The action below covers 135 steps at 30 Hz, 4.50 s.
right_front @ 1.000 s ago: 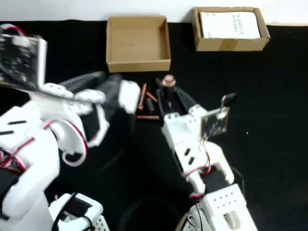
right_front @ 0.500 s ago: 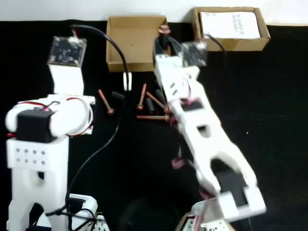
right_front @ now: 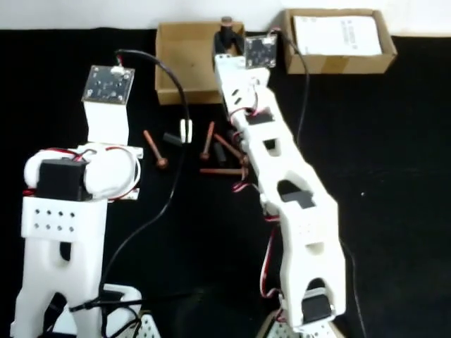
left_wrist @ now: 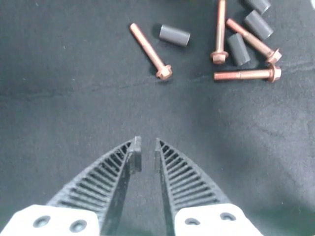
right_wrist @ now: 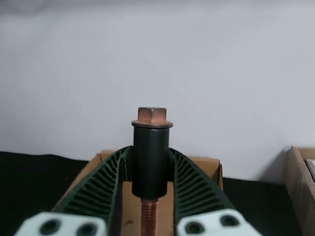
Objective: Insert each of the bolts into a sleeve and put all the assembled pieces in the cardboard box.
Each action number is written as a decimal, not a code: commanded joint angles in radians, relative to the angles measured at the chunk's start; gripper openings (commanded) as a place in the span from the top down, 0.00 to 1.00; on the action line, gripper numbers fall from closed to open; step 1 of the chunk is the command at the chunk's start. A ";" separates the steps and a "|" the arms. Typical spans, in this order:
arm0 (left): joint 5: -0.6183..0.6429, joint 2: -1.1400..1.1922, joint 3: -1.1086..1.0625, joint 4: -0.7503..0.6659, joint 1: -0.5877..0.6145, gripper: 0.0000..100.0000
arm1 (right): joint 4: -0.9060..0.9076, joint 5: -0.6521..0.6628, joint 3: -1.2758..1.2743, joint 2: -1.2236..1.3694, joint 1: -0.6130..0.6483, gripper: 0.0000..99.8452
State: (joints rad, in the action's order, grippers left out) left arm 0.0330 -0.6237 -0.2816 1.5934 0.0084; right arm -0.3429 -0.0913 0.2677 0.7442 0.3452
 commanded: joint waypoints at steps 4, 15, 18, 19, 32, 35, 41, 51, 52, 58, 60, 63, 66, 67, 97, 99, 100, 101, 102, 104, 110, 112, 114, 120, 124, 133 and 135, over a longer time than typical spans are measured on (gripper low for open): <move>-0.005 0.005 -0.047 -0.055 0.005 0.93 | 0.269 -0.284 0.220 -0.001 -0.093 0.99; -0.005 0.001 -0.090 -0.094 0.002 0.93 | 0.346 -0.341 0.280 -0.001 -0.071 0.99; -0.005 0.001 -0.094 -0.095 0.002 0.93 | 0.348 -0.341 0.254 0.010 -0.065 0.99; -0.005 0.001 -0.094 -0.095 0.002 0.93 | 0.348 -0.341 0.251 0.030 -0.064 0.99; -0.005 0.005 -0.097 -0.097 0.002 0.93 | 0.535 -0.336 0.493 0.243 -0.059 0.99; -0.005 0.005 -0.097 -0.098 0.002 0.93 | 0.538 -0.333 0.496 0.243 -0.059 0.99; -0.005 0.005 -0.097 -0.118 0.002 0.93 | 0.539 -0.287 0.498 0.243 -0.058 0.94; -0.005 0.002 -0.097 -0.117 0.002 0.93 | 0.539 -0.247 0.499 0.243 -0.056 0.78; -0.005 0.002 -0.097 -0.117 0.002 0.93 | 0.539 -0.247 0.499 0.243 -0.056 0.78; -0.003 0.001 -0.094 -0.110 0.002 0.90 | 0.618 -0.249 0.521 0.225 -0.062 0.78; 0.000 0.002 -0.094 -0.110 0.002 0.88 | 0.733 -0.253 0.564 0.186 -0.076 0.78; 0.003 0.005 -0.088 -0.107 0.008 0.85 | 1.001 -0.255 0.624 0.097 -0.091 0.78; 0.005 0.007 -0.088 -0.106 0.025 0.83 | 1.305 -0.250 0.679 -0.015 -0.101 0.78; 0.005 0.007 -0.088 -0.101 0.030 0.83 | 1.403 -0.249 0.697 -0.053 -0.101 0.78; -0.081 0.002 -0.371 -0.166 0.338 0.83 | 1.908 -0.066 0.295 -0.105 0.189 0.85; -0.080 0.005 -0.371 -0.167 0.338 0.83 | 1.882 -0.038 0.297 -0.102 0.194 0.85; -0.080 0.005 -0.371 -0.167 0.338 0.83 | 1.867 -0.026 0.297 -0.101 0.200 0.85; -0.081 0.005 -0.371 -0.167 0.338 0.83 | 1.854 -0.014 0.297 -0.101 0.205 0.85; -0.081 0.005 -0.371 -0.167 0.338 0.83 | 1.839 -0.003 0.297 -0.101 0.209 0.85; -0.081 0.005 -0.371 -0.167 0.338 0.83 | 1.807 0.026 0.297 -0.097 0.220 0.85; -0.081 0.005 -0.369 -0.167 0.338 0.83 | 1.739 0.041 0.294 -0.096 0.219 0.85; -0.081 0.005 -0.369 -0.167 0.338 0.83 | 1.724 0.041 0.288 -0.094 0.216 0.85; -0.080 0.005 -0.364 -0.167 0.338 0.83 | 1.699 0.041 0.286 -0.088 0.209 0.85; -0.083 0.001 -0.367 -0.167 0.338 0.83 | 1.684 0.081 0.297 0.001 0.199 0.85; -0.083 0.001 -0.363 -0.167 0.340 0.83 | 1.629 0.092 0.297 0.041 0.165 0.85; -0.083 0.001 -0.363 -0.169 0.337 0.83 | 1.537 0.092 0.295 0.048 0.150 0.85; -0.083 0.001 -0.364 -0.181 0.335 0.83 | 1.526 0.094 0.295 0.050 0.151 0.85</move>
State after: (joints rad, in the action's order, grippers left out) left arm -0.0453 -0.6145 -0.6559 1.4293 0.3399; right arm 1.2252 -0.0069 0.5531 0.7979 0.5140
